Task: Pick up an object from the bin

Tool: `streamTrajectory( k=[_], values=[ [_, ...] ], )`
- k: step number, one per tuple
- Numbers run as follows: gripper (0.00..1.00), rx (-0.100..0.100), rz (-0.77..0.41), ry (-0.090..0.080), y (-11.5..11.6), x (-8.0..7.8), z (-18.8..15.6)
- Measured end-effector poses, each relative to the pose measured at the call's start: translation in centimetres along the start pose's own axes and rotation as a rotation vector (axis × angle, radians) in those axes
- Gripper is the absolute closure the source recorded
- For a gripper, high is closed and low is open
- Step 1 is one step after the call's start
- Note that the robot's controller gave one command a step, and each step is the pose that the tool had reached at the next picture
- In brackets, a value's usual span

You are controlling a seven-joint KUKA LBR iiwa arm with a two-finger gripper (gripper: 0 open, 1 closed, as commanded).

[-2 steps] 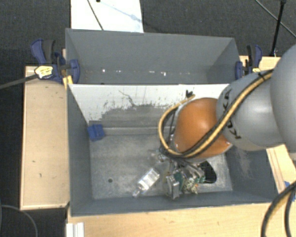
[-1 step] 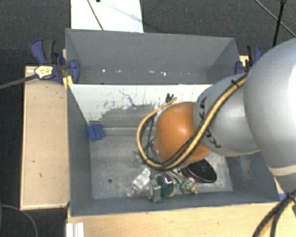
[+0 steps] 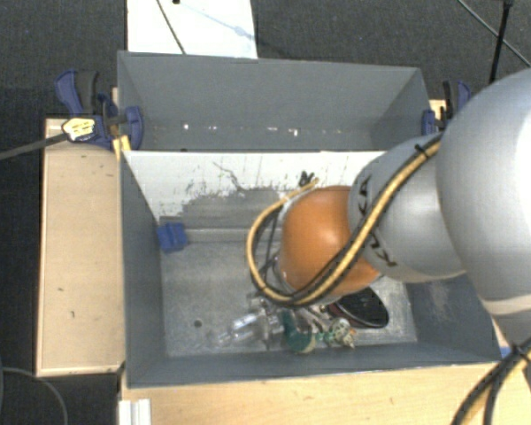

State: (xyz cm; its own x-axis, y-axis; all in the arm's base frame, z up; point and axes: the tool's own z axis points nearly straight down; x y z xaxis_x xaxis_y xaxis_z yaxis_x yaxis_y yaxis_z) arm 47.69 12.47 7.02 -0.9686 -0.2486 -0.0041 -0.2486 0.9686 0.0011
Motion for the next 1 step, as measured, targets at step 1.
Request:
streamTrajectory(
  k=[1],
  values=[
    [1.0, 0.001, -0.017, -0.008, 0.84, -1.77, -15.73]
  ],
)
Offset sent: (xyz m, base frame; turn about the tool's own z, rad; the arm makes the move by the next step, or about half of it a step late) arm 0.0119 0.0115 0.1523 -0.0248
